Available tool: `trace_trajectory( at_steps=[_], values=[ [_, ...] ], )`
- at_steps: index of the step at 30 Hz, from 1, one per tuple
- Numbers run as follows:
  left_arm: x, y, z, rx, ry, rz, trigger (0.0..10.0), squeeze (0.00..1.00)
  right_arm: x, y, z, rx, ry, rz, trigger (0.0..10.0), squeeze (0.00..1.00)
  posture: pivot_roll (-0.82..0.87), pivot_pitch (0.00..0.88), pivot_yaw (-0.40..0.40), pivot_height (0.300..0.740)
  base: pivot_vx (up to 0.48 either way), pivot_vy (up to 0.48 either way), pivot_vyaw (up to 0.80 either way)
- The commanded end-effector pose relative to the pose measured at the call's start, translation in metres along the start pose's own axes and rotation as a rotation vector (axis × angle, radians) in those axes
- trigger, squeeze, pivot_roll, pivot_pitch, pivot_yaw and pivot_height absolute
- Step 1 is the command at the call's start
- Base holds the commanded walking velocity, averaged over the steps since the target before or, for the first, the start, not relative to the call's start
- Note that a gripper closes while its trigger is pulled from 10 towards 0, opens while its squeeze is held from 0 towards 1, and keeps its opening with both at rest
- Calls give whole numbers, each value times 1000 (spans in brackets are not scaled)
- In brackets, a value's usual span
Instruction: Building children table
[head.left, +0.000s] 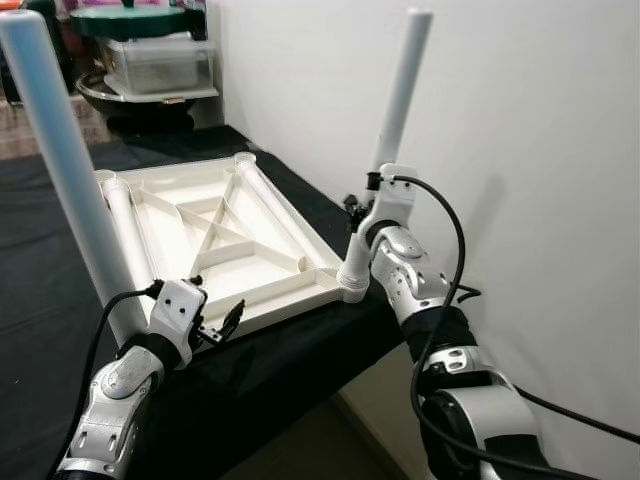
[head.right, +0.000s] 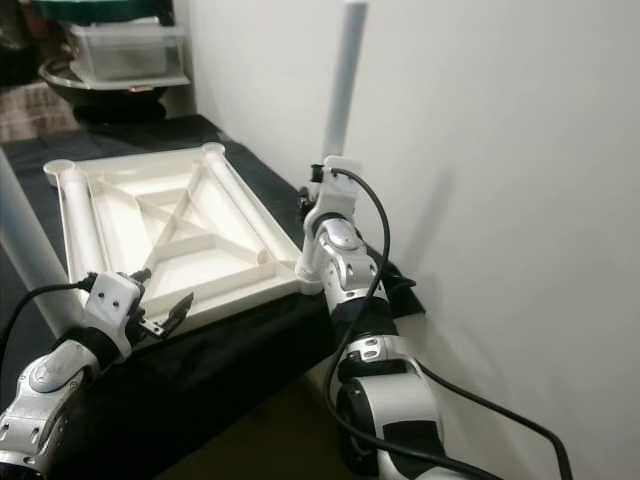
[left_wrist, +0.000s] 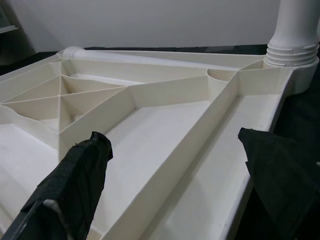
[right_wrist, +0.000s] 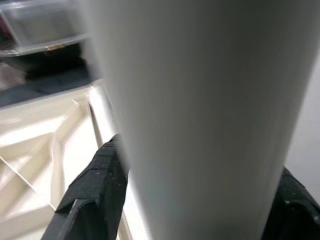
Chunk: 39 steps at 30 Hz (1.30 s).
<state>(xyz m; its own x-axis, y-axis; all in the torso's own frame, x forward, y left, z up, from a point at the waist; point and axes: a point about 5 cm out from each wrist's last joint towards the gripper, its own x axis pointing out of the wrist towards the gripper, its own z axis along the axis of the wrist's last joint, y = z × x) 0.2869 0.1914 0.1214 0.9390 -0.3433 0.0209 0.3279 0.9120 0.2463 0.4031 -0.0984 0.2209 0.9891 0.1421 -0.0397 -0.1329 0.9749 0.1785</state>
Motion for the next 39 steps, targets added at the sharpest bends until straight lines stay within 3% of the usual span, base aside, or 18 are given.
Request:
trace_trajectory(
  at_steps=[1, 7, 9, 12, 13, 17, 21, 22, 23, 24, 25, 28, 31, 32, 33, 36, 37, 39],
  values=[
    [3, 3, 1, 17, 1, 6, 10000, 0, 4, 9, 37, 17, -86, 155, 10000, 0, 22, 0, -106, 740, 0, 0, 0],
    [1, 2, 0, 15, 3, 5, 10000, 0, 1, 8, 58, -5, -119, 424, 10000, 0, 24, 0, -111, 740, 0, 0, 0],
    [0, 3, -1, 14, 7, 9, 10000, 0, -7, -1, 60, -77, -115, 646, 10000, 0, 26, 0, -113, 740, 0, 0, 0],
    [0, 3, -1, 14, 7, 11, 10000, 0, -9, -6, 54, -95, -78, 721, 10000, 0, 33, 0, -120, 740, 0, 0, 0],
    [-1, 3, -1, 15, 7, 14, 10000, 0, -10, -10, 42, -137, -19, 773, 0, 0, 41, 0, -127, 740, 0, 0, 0],
    [-3, 6, 0, 17, 6, 29, 10000, 0, -9, -13, 17, -213, 105, 811, 0, 0, 58, 0, -141, 740, 0, 0, 0],
    [-6, 8, -1, 19, 8, 38, 10000, 0, -2, -14, 2, -281, 182, 677, 0, 0, 63, 0, -142, 740, 0, 0, 0],
    [-7, 8, -1, 20, 9, 40, 10000, 0, 4, -19, -1, -296, 193, 504, 0, 0, 65, 0, -142, 740, 0, 0, 0],
    [-7, 8, -1, 20, 9, 40, 10000, 0, 4, -19, -1, -296, 193, 504, 0, 0, 65, 0, -142, 740, 0, 0, 0],
    [-8, 8, -1, 20, 10, 40, 10000, 0, 9, -27, 1, -218, 155, 279, 0, 0, 63, 0, -137, 740, 0, 0, 0],
    [-8, 8, -1, 20, 10, 40, 10000, 0, 9, -27, 1, -218, 155, 279, 0, 0, 63, 0, -137, 740, 0, 0, 0],
    [-7, 8, -1, 23, 11, 37, 10000, 0, 9, -43, -13, -39, 163, -133, 0, 0, 60, 0, -131, 740, 0, 0, 0],
    [-6, 9, 0, 24, 10, 37, 10000, 0, 8, -35, -23, 19, 188, -192, 0, 0, 59, 0, -129, 740, 0, 0, 0],
    [-5, 9, 1, 25, 9, 36, 10000, 0, 7, -17, -31, 59, 208, -174, 10000, 0, 55, 0, -119, 740, 0, 0, 0],
    [-4, 9, 1, 25, 8, 31, 10000, 0, 6, 3, -32, 86, 209, -116, 10000, 0, 54, 0, -116, 740, 0, 0, 0],
    [-4, 8, 1, 24, 8, 27, 10000, 0, 5, 16, -31, 102, 204, -69, 10000, 0, 54, 0, -116, 740, 0, 0, 0],
    [-3, 8, 1, 25, 9, 24, 10000, 0, 6, 23, -18, 114, 130, -7, 10000, 1000, 43, 0, -109, 740, 0, 0, 0],
    [-3, 7, 0, 26, 10, 22, 10000, 0, 7, 22, -6, 132, 78, 26, 10000, 1000, 43, 0, -109, 740, 0, 0, 0]
  ],
)
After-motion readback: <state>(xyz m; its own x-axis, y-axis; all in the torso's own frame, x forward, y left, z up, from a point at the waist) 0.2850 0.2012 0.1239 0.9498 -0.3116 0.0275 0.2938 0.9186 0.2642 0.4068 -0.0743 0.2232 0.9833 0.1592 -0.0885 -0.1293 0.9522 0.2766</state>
